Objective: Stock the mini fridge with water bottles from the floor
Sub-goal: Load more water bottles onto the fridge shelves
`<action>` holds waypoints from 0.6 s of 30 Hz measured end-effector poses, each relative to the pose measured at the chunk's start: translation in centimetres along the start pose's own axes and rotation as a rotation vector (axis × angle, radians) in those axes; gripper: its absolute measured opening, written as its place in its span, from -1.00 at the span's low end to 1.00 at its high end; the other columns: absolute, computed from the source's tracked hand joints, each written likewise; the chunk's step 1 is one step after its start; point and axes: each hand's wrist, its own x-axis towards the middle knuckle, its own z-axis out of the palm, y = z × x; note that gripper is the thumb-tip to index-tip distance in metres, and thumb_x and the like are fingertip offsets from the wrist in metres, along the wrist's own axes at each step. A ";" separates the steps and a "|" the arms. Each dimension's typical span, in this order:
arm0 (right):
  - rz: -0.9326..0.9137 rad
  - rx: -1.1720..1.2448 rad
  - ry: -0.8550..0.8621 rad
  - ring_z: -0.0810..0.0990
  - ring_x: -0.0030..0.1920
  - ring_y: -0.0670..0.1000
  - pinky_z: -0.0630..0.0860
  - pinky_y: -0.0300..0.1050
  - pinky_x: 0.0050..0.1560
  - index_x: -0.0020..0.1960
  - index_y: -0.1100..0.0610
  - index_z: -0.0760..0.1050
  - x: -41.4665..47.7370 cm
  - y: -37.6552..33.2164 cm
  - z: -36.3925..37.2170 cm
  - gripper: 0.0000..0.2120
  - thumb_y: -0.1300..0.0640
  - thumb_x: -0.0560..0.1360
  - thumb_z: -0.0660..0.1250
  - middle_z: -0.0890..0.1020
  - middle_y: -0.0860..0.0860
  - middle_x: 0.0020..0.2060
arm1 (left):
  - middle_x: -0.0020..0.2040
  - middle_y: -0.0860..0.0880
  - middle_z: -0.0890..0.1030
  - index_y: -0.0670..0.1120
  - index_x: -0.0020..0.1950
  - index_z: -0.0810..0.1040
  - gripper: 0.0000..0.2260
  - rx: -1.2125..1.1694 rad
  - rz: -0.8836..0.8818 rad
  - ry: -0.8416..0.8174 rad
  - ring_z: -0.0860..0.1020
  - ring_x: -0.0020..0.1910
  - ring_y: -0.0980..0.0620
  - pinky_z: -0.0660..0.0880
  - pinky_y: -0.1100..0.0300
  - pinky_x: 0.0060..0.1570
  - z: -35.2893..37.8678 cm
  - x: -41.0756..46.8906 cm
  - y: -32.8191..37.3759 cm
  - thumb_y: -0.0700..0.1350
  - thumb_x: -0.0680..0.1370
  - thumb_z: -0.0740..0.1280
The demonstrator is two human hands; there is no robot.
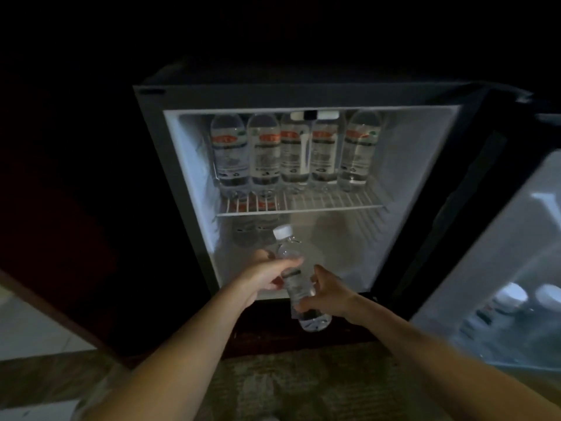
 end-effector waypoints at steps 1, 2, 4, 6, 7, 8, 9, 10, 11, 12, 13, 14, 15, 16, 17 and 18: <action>0.011 -0.028 0.024 0.47 -0.10 -0.10 0.42 -0.24 -0.14 0.02 0.04 0.33 1.1 0.2 0.0 -0.61 0.21 0.33 0.47 0.47 -0.09 -0.11 | -0.15 -0.06 0.62 -0.13 0.04 0.54 -0.74 -0.032 0.001 -0.018 0.59 -0.17 0.04 0.53 0.21 -0.19 -0.6 1.1 -0.2 -0.09 0.41 0.47; 0.014 -0.042 0.053 0.49 -0.04 -0.05 0.42 -0.24 -0.10 0.09 0.08 0.35 2.2 0.5 0.1 -0.57 0.19 0.32 0.48 0.49 -0.06 -0.06 | -0.21 -0.05 0.60 -0.10 -0.02 0.55 -0.85 -0.058 0.008 -0.013 0.57 -0.25 0.06 0.52 0.26 -0.26 -1.1 2.3 -0.6 -0.12 0.45 0.42; 0.026 -0.033 0.115 0.53 0.05 0.02 0.42 -0.23 -0.07 0.19 0.14 0.36 4.7 1.1 0.2 -0.48 0.18 0.31 0.49 0.55 0.02 0.04 | -0.30 -0.03 0.56 -0.06 -0.20 0.53 -0.90 -0.102 0.023 0.046 0.51 -0.35 0.09 0.48 0.34 -0.41 -1.7 4.3 -0.8 -0.17 0.52 0.32; 0.049 -0.056 0.188 0.56 0.02 0.02 0.39 -0.25 -0.13 0.19 0.15 0.38 7.4 1.3 0.1 -0.48 0.15 0.30 0.49 0.58 0.04 0.06 | -0.34 0.00 0.49 -0.03 -0.27 0.48 -0.80 -0.145 0.031 0.103 0.44 -0.38 0.10 0.42 0.37 -0.51 -2.1 6.6 -1.0 -0.18 0.56 0.25; 0.058 -0.051 0.219 0.56 -0.01 0.01 0.37 -0.26 -0.15 0.18 0.15 0.38 8.7 1.2 0.0 -0.49 0.15 0.30 0.49 0.59 0.04 0.03 | -0.35 0.00 0.45 -0.02 -0.28 0.45 -0.79 -0.159 0.030 0.120 0.41 -0.39 0.11 0.40 0.37 -0.52 -2.2 7.5 -0.9 -0.17 0.55 0.26; 0.053 -0.028 0.257 0.57 0.00 0.02 0.36 -0.25 -0.15 0.18 0.17 0.37 9.9 1.1 0.0 -0.49 0.17 0.30 0.50 0.59 0.06 0.02 | -0.36 0.01 0.42 -0.01 -0.29 0.44 -0.80 -0.164 0.043 0.130 0.37 -0.39 0.12 0.38 0.34 -0.50 -2.4 8.2 -0.9 -0.16 0.54 0.29; 0.053 0.016 0.285 0.58 0.05 0.07 0.36 -0.24 -0.14 0.19 0.19 0.37 11.1 0.9 0.0 -0.48 0.20 0.30 0.50 0.60 0.09 0.05 | -0.37 0.01 0.41 -0.02 -0.30 0.43 -0.80 -0.166 0.067 0.138 0.36 -0.37 0.12 0.36 0.30 -0.45 -2.5 8.8 -0.8 -0.17 0.51 0.33; 0.045 0.061 0.315 0.58 0.10 0.11 0.36 -0.23 -0.12 0.21 0.21 0.36 12.0 0.8 -0.1 -0.46 0.23 0.31 0.49 0.59 0.12 0.08 | -0.39 0.02 0.41 -0.04 -0.32 0.43 -0.79 -0.152 0.099 0.135 0.36 -0.37 0.10 0.34 0.28 -0.42 -2.6 9.6 -0.9 -0.18 0.47 0.40; 0.050 0.108 0.336 0.56 0.14 0.13 0.36 -0.23 -0.10 0.24 0.22 0.34 13.1 0.7 0.0 -0.45 0.25 0.32 0.48 0.58 0.13 0.11 | -0.43 0.01 0.43 -0.09 -0.32 0.45 -0.80 -0.136 0.140 0.152 0.38 -0.39 0.09 0.34 0.29 -0.44 -2.7 10.3 -1.0 -0.21 0.41 0.45; 0.058 0.140 0.361 0.54 0.16 0.14 0.37 -0.21 -0.07 0.25 0.22 0.33 14.1 0.5 0.2 -0.46 0.26 0.34 0.47 0.57 0.13 0.13 | -0.43 -0.03 0.49 -0.18 -0.28 0.49 -0.84 -0.126 0.172 0.164 0.44 -0.41 0.09 0.38 0.32 -0.44 -2.7 10.9 -0.9 -0.24 0.36 0.47; 0.083 0.165 0.372 0.54 0.16 0.14 0.40 -0.19 -0.04 0.26 0.20 0.33 14.9 0.3 0.4 -0.46 0.25 0.35 0.46 0.56 0.11 0.13 | -0.34 -0.16 0.58 -0.27 -0.19 0.53 -0.85 -0.111 0.227 0.181 0.53 -0.34 0.06 0.48 0.30 -0.34 -2.7 11.1 -0.9 -0.26 0.35 0.47; 0.093 0.183 0.391 0.54 0.15 0.14 0.44 -0.17 -0.02 0.25 0.17 0.34 15.6 0.0 0.5 -0.48 0.24 0.35 0.45 0.56 0.08 0.12 | -0.16 -0.31 0.62 -0.36 -0.05 0.54 -0.73 -0.108 0.258 0.199 0.61 -0.18 -0.04 0.55 0.20 -0.13 -2.7 11.5 -1.0 -0.23 0.35 0.46; 0.091 0.216 0.405 0.55 0.14 0.14 0.47 -0.17 -0.02 0.25 0.16 0.34 16.3 -0.1 0.7 -0.49 0.23 0.36 0.44 0.56 0.06 0.10 | 0.03 -0.37 0.59 -0.38 0.09 0.52 -0.59 -0.108 0.267 0.213 0.60 0.02 -0.14 0.54 0.03 0.09 -2.7 11.7 -1.0 -0.18 0.34 0.45; 0.086 0.234 0.427 0.55 0.14 0.14 0.48 -0.17 -0.07 0.25 0.17 0.34 17.0 0.0 1.0 -0.50 0.25 0.36 0.43 0.56 0.06 0.08 | 0.16 -0.35 0.55 -0.35 0.21 0.47 -0.53 -0.094 0.248 0.222 0.55 0.17 -0.21 0.47 -0.07 0.21 -2.7 12.0 -1.1 -0.17 0.37 0.42; 0.080 0.285 0.442 0.55 0.14 0.15 0.47 -0.16 -0.12 0.26 0.19 0.34 17.2 -0.2 1.1 -0.49 0.28 0.37 0.43 0.57 0.11 0.10 | 0.24 -0.31 0.51 -0.31 0.28 0.41 -0.56 -0.071 0.206 0.231 0.50 0.24 -0.23 0.44 -0.09 0.26 -2.7 12.2 -1.3 -0.20 0.44 0.36; 0.067 0.303 0.472 0.56 0.13 0.16 0.46 -0.16 -0.16 0.26 0.20 0.34 17.6 -0.1 1.3 -0.48 0.30 0.36 0.43 0.58 0.14 0.12 | 0.27 -0.29 0.49 -0.28 0.32 0.37 -0.59 -0.052 0.181 0.248 0.48 0.27 -0.24 0.43 -0.08 0.27 -2.8 12.4 -1.5 -0.25 0.49 0.31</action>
